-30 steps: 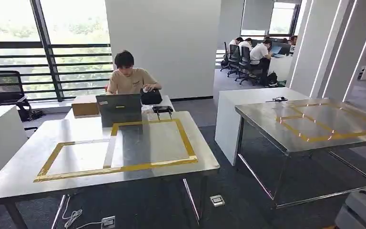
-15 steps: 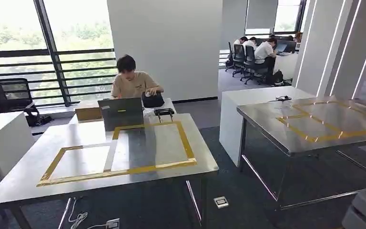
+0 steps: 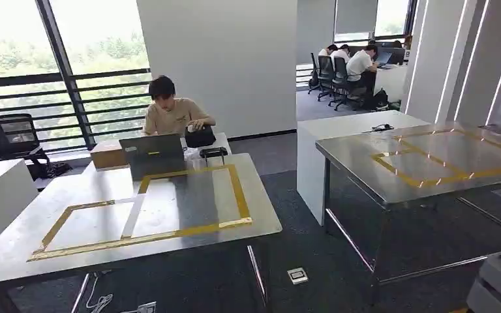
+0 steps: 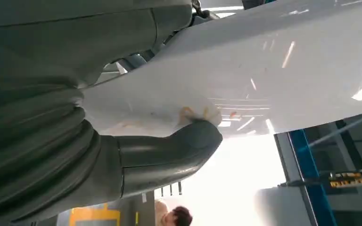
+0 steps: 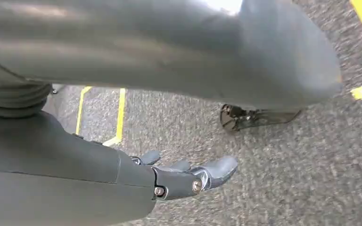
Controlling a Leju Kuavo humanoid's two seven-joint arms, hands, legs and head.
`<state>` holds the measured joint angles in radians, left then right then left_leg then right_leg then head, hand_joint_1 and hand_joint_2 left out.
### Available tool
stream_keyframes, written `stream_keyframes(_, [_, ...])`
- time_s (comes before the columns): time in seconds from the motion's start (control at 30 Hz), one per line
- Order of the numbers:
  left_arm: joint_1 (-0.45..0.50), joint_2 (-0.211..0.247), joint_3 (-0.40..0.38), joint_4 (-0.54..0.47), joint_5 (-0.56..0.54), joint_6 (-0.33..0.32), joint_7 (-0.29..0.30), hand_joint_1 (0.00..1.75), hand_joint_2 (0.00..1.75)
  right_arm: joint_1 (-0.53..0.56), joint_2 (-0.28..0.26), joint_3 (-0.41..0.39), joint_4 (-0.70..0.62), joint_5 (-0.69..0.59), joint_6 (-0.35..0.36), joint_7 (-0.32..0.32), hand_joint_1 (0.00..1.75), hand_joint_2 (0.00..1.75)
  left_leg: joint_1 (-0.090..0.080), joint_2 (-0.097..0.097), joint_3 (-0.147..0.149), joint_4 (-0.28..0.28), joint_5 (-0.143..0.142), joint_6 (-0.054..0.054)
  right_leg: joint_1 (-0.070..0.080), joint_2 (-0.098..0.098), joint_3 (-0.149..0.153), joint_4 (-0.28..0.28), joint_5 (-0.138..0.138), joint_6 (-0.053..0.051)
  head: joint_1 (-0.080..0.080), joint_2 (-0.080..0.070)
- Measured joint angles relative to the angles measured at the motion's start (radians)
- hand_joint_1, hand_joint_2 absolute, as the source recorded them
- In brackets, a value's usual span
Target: Take the parts from the cabinet and place them on the table.
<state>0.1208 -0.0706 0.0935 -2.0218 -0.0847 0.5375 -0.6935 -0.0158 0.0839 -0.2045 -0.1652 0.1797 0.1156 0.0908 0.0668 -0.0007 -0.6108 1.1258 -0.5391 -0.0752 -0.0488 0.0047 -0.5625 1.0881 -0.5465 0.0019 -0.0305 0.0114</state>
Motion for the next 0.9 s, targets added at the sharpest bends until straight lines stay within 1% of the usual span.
stream_keyframes(0.03, [0.000,0.000,0.000,0.000,0.000,0.000,-0.001,1.75,1.75,0.000,0.000,0.000,0.000,0.000,0.000,-0.002,0.00,0.00,-0.006,0.001,-0.041,0.074,-0.031,0.004,0.004,-0.004,0.004,-0.001,-0.003,-0.004,0.000,0.000])
stream_keyframes(0.07, [0.002,0.000,0.000,0.002,0.000,0.000,-0.001,1.75,1.75,0.001,0.000,0.000,0.000,0.000,0.000,-0.005,0.00,0.00,-0.014,0.001,-0.100,0.170,-0.063,0.010,0.011,-0.008,0.008,-0.001,-0.009,-0.009,0.000,0.000])
stream_keyframes(0.1, [0.003,0.000,0.000,0.003,0.001,0.000,-0.002,1.75,1.75,0.001,0.000,0.000,0.000,0.000,0.000,-0.006,0.00,0.00,-0.020,0.001,-0.136,0.221,-0.068,0.018,0.017,-0.009,0.013,-0.001,-0.015,-0.012,0.000,0.000])
stream_keyframes(0.13, [0.004,0.000,0.000,0.005,0.002,0.000,-0.003,1.75,1.75,0.001,0.000,0.000,0.000,0.000,0.000,-0.006,0.00,0.00,-0.027,0.001,-0.150,0.226,-0.051,0.028,0.023,-0.009,0.020,-0.002,-0.021,-0.014,0.000,0.000])
stream_keyframes(0.17, [0.005,0.000,0.000,0.005,0.004,0.000,-0.005,1.75,1.75,0.001,0.000,0.000,0.000,0.000,0.000,-0.006,0.00,0.00,-0.036,0.001,-0.140,0.187,-0.009,0.044,0.029,-0.009,0.032,-0.003,-0.028,-0.016,0.000,0.000])
stream_keyframes(0.23, [0.005,0.000,0.000,0.005,0.004,0.000,-0.006,1.75,1.75,0.000,0.000,0.000,0.000,0.000,0.000,-0.006,0.00,0.00,-0.059,0.000,-0.078,0.023,0.102,0.083,0.038,-0.009,0.061,-0.011,-0.044,-0.018,0.000,0.000])
stream_keyframes(0.27, [0.004,0.000,0.000,0.005,0.004,0.000,-0.007,1.75,1.75,0.005,0.003,0.000,0.000,0.000,0.001,-0.007,0.00,0.00,-0.073,0.003,-0.055,-0.021,0.107,0.107,0.035,-0.009,0.066,-0.024,-0.048,-0.018,0.000,0.000])
stream_keyframes(0.3, [0.007,0.000,0.000,0.006,0.004,0.000,-0.006,1.75,1.75,0.001,0.007,0.000,0.000,0.001,0.001,-0.007,0.00,0.00,-0.077,0.009,-0.042,-0.034,0.101,0.114,0.044,-0.009,0.071,-0.029,-0.051,-0.012,0.003,-0.001])
stream_keyframes(0.33, [0.005,0.000,0.000,0.006,0.004,0.000,-0.008,1.75,1.75,0.000,0.005,0.000,0.000,0.000,0.001,-0.006,0.00,0.00,-0.081,0.006,-0.031,-0.059,0.093,0.110,0.038,-0.010,0.075,-0.043,-0.049,-0.004,-0.002,0.000])
stream_keyframes(0.37, [0.005,0.000,0.000,0.006,0.004,0.000,-0.007,1.75,1.75,0.001,0.005,0.000,0.000,0.000,0.001,-0.007,0.00,0.00,-0.081,0.005,-0.029,-0.069,0.093,0.110,0.036,-0.013,0.092,-0.052,-0.043,0.002,-0.001,0.000])
stream_keyframes(0.4, [0.006,0.000,0.000,0.006,0.004,0.000,-0.006,1.75,1.75,0.003,0.005,0.000,0.000,0.000,0.002,-0.007,0.00,0.00,-0.081,0.002,-0.021,-0.080,0.091,0.108,0.036,-0.015,0.098,-0.051,-0.031,0.009,0.000,0.000])
stream_keyframes(0.43, [0.007,-0.001,0.000,0.006,0.004,0.000,-0.007,1.75,1.75,0.002,0.005,0.000,0.000,0.000,0.002,-0.007,0.00,0.00,-0.073,-0.005,-0.003,-0.093,0.090,0.107,0.038,-0.016,0.103,-0.048,-0.029,0.014,0.001,0.000])
stream_keyframes(0.47, [0.008,-0.002,0.000,0.006,0.004,0.000,-0.007,1.75,1.75,0.000,0.005,0.000,0.000,0.000,0.002,-0.008,0.00,0.00,-0.071,-0.004,0.021,-0.109,0.087,0.106,0.035,-0.013,0.091,-0.013,-0.029,0.014,0.003,0.000])
stream_keyframes(0.5, [0.005,-0.002,0.000,0.006,0.004,0.002,-0.007,1.75,1.75,-0.004,0.005,0.000,0.000,0.000,0.002,-0.007,0.00,0.00,-0.071,-0.004,0.031,-0.114,0.083,0.112,0.036,-0.011,0.058,0.040,-0.035,0.015,0.002,0.000])
stream_keyframes(0.53, [0.005,-0.003,0.000,0.006,0.004,0.002,-0.007,1.75,1.75,-0.004,0.005,0.000,0.000,0.000,0.002,-0.007,0.00,0.00,-0.071,-0.005,0.036,-0.115,0.078,0.113,0.036,-0.010,0.011,0.106,-0.055,0.017,0.003,0.000])
stream_keyframes(0.57, [0.005,-0.003,0.000,0.006,0.004,0.002,-0.007,1.75,1.75,-0.004,0.005,0.000,0.000,0.000,0.002,-0.007,0.00,0.00,-0.072,-0.005,0.041,-0.115,0.070,0.114,0.038,-0.009,-0.042,0.172,-0.088,0.020,0.003,0.000])
stream_keyframes(0.6, [0.006,-0.003,0.000,0.007,0.004,0.004,-0.007,1.75,1.75,-0.004,0.005,0.000,0.000,0.000,0.002,-0.007,0.00,0.00,-0.073,-0.007,0.050,-0.115,0.063,0.116,0.038,-0.008,-0.083,0.216,-0.118,0.022,0.003,0.000])
stream_keyframes(0.63, [0.006,-0.004,0.000,0.008,0.004,0.005,-0.007,1.75,1.75,0.000,0.004,0.000,0.000,0.000,0.002,-0.006,0.00,0.00,-0.075,-0.010,0.061,-0.115,0.054,0.116,0.038,-0.008,-0.112,0.231,-0.125,0.024,0.003,0.000])
stream_keyframes(0.67, [0.006,-0.006,0.000,0.009,0.004,0.006,-0.007,1.75,1.75,0.004,0.004,0.000,0.000,0.000,0.002,-0.006,0.00,0.00,-0.076,-0.014,0.075,-0.114,0.043,0.115,0.039,-0.008,-0.121,0.206,-0.105,0.023,0.004,0.000])
stream_keyframes(0.7, [0.006,-0.007,0.000,0.010,0.004,0.006,-0.007,1.75,1.75,0.007,0.003,0.000,0.000,0.000,0.002,-0.006,0.00,0.00,-0.077,-0.016,0.088,-0.114,0.034,0.113,0.040,-0.007,-0.116,0.160,-0.068,0.020,0.003,0.000])
stream_keyframes(0.73, [0.006,-0.007,0.000,0.010,0.004,0.006,-0.007,1.75,1.75,0.007,0.003,0.000,0.000,0.000,0.002,-0.006,0.00,0.00,-0.078,-0.016,0.105,-0.113,0.022,0.110,0.042,-0.007,-0.097,0.077,-0.001,0.015,0.004,0.000])
stream_keyframes(0.77, [0.007,-0.008,0.000,0.011,0.004,0.006,-0.007,1.75,1.75,0.007,0.002,0.000,0.000,0.000,0.002,-0.006,0.00,0.00,-0.078,-0.015,0.106,-0.113,0.009,0.109,0.048,-0.007,-0.076,-0.015,0.086,0.004,0.003,0.000])
stream_keyframes(0.8, [0.005,-0.009,0.000,0.012,0.004,0.006,-0.007,1.75,1.75,0.010,-0.002,0.000,0.000,0.000,0.002,-0.006,0.00,0.00,-0.081,-0.015,0.123,-0.106,0.001,0.106,0.053,-0.005,-0.078,-0.040,0.115,-0.003,0.003,0.000])
stream_keyframes(0.83, [0.006,-0.009,0.000,0.014,0.004,0.007,-0.007,1.75,1.75,0.007,-0.002,0.000,0.000,0.000,0.002,-0.005,0.00,0.00,-0.082,-0.021,0.119,-0.107,-0.010,0.098,0.055,-0.005,-0.073,-0.041,0.076,-0.006,0.003,0.000])
stream_keyframes(0.87, [0.006,-0.009,0.000,0.013,0.004,0.008,-0.006,1.75,1.75,0.007,-0.001,0.000,0.000,0.000,0.002,-0.005,0.00,0.00,-0.081,-0.020,0.121,-0.113,-0.018,0.092,0.057,-0.005,-0.062,-0.044,0.086,-0.011,0.003,0.000])
stream_keyframes(0.9, [0.007,-0.009,0.000,0.014,0.004,0.008,-0.007,1.75,1.75,0.009,-0.002,0.000,0.000,0.000,0.002,-0.005,0.00,0.00,-0.082,-0.021,0.138,-0.098,-0.010,0.087,0.053,-0.005,-0.062,-0.051,0.087,-0.018,0.002,0.000])
